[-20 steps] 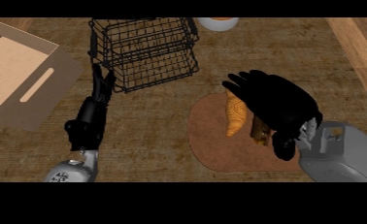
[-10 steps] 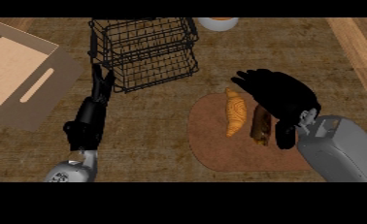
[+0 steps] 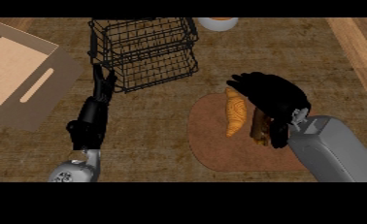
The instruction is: Pick the croissant from the cutting board and place it in the tiered basket
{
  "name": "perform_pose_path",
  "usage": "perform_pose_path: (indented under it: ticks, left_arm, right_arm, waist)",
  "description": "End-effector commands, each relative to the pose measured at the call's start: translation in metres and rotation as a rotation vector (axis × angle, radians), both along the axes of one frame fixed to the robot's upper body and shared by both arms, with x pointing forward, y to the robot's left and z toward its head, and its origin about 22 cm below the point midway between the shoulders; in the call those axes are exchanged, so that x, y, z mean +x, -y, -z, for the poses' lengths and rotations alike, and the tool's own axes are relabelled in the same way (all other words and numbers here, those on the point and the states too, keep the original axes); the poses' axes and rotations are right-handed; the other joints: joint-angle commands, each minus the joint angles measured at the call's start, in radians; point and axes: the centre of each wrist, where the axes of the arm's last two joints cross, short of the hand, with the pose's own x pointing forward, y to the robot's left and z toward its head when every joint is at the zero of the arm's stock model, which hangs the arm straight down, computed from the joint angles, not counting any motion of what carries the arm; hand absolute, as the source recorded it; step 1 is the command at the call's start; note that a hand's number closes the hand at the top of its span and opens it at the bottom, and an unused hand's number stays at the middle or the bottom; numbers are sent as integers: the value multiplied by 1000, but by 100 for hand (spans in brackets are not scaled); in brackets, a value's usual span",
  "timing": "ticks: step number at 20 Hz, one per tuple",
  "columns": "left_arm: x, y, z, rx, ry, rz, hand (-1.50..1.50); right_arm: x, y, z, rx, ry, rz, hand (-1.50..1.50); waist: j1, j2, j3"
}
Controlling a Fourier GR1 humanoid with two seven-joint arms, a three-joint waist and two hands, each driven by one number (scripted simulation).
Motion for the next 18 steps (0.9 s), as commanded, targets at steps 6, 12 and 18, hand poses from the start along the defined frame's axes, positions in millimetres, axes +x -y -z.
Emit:
perform_pose_path:
  ticks: [6, 12, 18]
  left_arm:
    - [10, -6, -1, 4, -9, 3, 0]
    - [7, -7, -9, 8, 1, -7, 0]
    - [6, 3, 4, 9, 18, 7, 0]
  right_arm:
    - [-1, -9, 4, -2, -54, -2, -150]
    - [12, -19, 30, -5, -44, 11, -150]
    - [8, -36, 45, -6, -38, 20, -150]
  waist:
    - [-4, 2, 0]
    - [-1, 2, 0]
    - [-3, 2, 0]
